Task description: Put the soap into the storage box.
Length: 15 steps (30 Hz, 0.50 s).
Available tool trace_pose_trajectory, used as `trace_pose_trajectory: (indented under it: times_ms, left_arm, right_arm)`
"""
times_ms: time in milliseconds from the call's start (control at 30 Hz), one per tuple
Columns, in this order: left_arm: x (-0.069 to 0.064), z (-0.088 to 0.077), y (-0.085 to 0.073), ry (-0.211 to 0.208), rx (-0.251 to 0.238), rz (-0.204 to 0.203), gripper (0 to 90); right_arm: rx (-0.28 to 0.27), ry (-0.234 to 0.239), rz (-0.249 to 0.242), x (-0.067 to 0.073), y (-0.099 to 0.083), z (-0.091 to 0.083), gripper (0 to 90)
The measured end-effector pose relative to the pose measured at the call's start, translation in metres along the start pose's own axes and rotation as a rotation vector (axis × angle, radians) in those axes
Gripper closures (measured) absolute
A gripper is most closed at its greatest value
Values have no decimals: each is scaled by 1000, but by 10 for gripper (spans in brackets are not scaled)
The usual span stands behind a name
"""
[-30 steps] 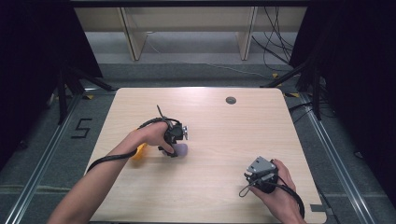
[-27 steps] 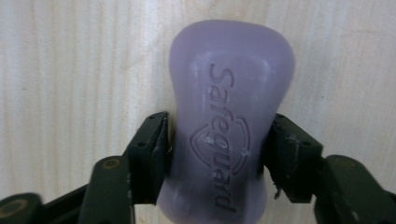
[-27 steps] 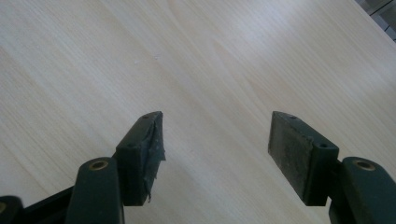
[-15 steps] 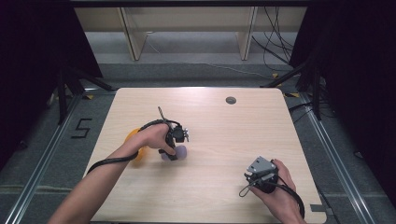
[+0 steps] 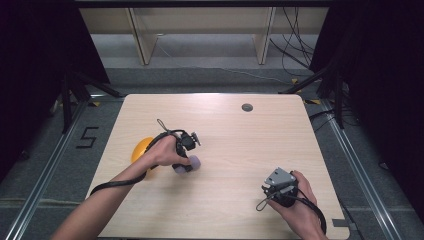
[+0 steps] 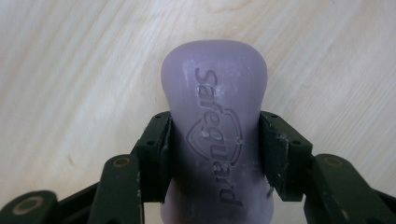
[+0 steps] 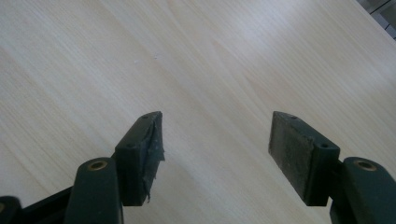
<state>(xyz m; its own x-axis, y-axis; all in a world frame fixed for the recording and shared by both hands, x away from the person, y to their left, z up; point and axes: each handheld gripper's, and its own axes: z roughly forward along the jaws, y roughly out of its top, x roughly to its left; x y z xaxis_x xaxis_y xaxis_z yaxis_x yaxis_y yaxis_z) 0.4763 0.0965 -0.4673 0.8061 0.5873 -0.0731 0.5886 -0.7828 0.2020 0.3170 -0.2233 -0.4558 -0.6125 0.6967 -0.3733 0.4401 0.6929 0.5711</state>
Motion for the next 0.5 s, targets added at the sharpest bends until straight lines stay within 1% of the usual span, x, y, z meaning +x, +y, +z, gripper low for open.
trace_pose_trajectory:
  times_ms: [33, 67, 100, 133, 167, 200, 233, 267, 300, 367, 433, 500]
  left_arm:
    - [-2, -2, -3, -2, -32, -119, 484]
    - [-5, -3, -7, 6, -66, -216, 483]
    - [-7, -3, -9, 11, -46, -259, 483]
    - [-5, -4, -10, 30, -33, -242, 484]
    - [-8, -4, -11, 29, -32, -273, 484]
    - [-5, -5, -11, 51, -23, -244, 484]
    - [-5, -4, -12, 54, -31, -270, 484]
    - [-4, -6, -12, 53, -7, -279, 484]
    - [-5, -6, -12, 65, -12, -294, 484]
    - [-5, -8, -13, 72, -2, -302, 484]
    - [-6, -9, -13, 83, -21, -317, 484]
    - [-6, -10, -13, 87, -9, -318, 484]
  right_arm:
    - [0, 2, -1, 0, 0, 0, 359]
    - [1, 2, 0, 0, 0, 0, 359]
    - [4, 4, 3, 0, 0, 0, 359]
    - [5, 4, 4, 1, 1, 0, 358]
    - [4, 1, 2, 1, 1, 0, 358]
    - [6, 2, 4, 1, 1, 0, 358]
    - [6, 0, 6, 1, 1, 0, 358]
    - [4, -1, 0, 1, 1, 0, 358]
    - [4, -2, 2, 1, 1, 0, 358]
    - [5, 2, 6, 1, 0, 0, 358]
    - [6, 6, 6, 1, 0, 0, 358]
    - [7, 7, 7, 1, 1, 0, 359]
